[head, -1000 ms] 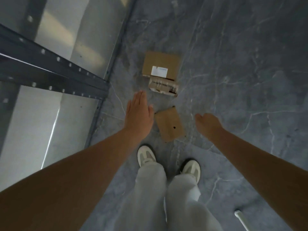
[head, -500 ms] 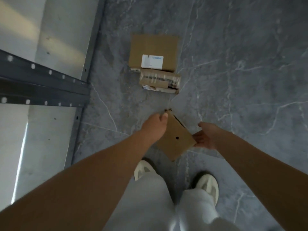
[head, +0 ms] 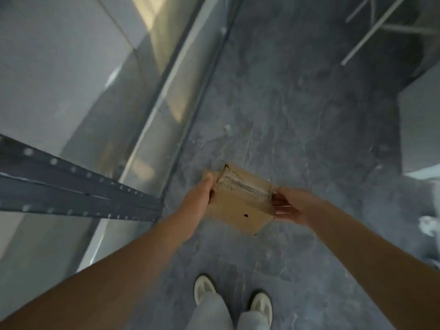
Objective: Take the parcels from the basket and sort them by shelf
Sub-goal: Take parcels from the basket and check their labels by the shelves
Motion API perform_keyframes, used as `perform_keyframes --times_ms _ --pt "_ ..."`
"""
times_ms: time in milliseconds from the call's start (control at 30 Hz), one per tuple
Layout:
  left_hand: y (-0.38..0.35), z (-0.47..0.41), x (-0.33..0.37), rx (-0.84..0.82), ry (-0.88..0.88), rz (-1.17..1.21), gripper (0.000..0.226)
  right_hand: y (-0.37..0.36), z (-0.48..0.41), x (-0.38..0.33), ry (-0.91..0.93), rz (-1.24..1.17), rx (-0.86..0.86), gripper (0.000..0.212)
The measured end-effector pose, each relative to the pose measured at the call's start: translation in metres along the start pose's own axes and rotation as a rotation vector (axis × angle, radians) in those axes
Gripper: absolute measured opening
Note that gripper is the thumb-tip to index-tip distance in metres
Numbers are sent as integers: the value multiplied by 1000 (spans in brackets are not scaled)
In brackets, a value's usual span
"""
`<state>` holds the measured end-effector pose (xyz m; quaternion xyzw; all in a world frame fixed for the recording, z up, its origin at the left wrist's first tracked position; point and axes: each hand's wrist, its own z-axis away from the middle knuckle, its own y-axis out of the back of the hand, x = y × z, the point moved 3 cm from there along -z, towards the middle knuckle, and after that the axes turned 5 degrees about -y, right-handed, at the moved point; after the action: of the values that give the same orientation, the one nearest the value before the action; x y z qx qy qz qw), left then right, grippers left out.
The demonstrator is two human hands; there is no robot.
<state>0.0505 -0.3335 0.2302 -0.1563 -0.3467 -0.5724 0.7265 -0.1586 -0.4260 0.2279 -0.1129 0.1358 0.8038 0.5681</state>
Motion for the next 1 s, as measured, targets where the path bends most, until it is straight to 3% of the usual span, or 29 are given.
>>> perform_keyframes --times_ms 133,300,467,533,633,767,933,1000 --pt "21 100 106 2 -167 39 39 14 139 -87 237 111 -40 24" --pt "70 224 207 247 -432 12 25 8 305 -156 545 181 -125 24" --pt "113 338 269 497 -650 58 53 -16 432 -190 828 217 -131 20" --pt "125 372 282 526 -704 60 52 -29 465 -201 937 225 -160 20" --pt "142 412 293 628 -784 21 33 -45 501 -207 1037 215 -229 9" --pt "165 446 295 695 -838 19 22 -63 527 -206 1084 219 -328 13" --pt "184 467 271 787 -878 141 11 -85 538 -197 1162 323 -423 12" --pt "189 471 253 825 -874 245 18 -98 540 -189 1207 388 -434 11"
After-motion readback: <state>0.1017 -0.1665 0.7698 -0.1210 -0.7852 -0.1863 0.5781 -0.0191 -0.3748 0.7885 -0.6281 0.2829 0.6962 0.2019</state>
